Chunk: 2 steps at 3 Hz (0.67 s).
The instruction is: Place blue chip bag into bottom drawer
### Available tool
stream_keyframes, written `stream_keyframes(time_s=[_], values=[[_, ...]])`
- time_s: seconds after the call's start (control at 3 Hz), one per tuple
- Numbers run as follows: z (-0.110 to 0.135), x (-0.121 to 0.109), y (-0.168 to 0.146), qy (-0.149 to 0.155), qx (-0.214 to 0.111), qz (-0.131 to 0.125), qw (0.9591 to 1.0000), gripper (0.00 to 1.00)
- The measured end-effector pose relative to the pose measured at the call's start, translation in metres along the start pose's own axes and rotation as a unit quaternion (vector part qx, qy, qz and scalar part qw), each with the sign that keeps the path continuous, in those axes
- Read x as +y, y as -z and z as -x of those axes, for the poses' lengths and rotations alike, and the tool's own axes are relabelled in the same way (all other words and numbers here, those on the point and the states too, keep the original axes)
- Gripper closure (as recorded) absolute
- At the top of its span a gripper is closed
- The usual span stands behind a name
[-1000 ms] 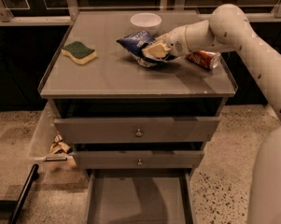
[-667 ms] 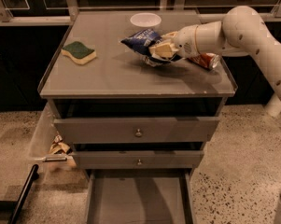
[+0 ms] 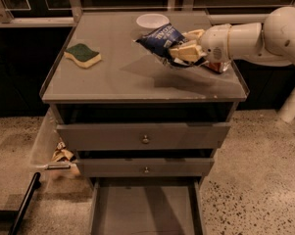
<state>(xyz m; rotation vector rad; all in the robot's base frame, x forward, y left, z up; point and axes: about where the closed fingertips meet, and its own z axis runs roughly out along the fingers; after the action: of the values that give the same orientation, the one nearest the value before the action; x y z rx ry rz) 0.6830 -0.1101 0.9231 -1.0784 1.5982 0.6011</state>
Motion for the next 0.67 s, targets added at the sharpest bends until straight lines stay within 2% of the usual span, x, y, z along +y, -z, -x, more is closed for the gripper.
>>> stream_keyframes(time_s=[0.33,0.67], values=[[-0.003,0.013,0.029,0.019,-0.014,0.018,0.9996,1.00],[-0.012,0.038,0.058,0.039,-0.037,0.066,0.9964,1.00]])
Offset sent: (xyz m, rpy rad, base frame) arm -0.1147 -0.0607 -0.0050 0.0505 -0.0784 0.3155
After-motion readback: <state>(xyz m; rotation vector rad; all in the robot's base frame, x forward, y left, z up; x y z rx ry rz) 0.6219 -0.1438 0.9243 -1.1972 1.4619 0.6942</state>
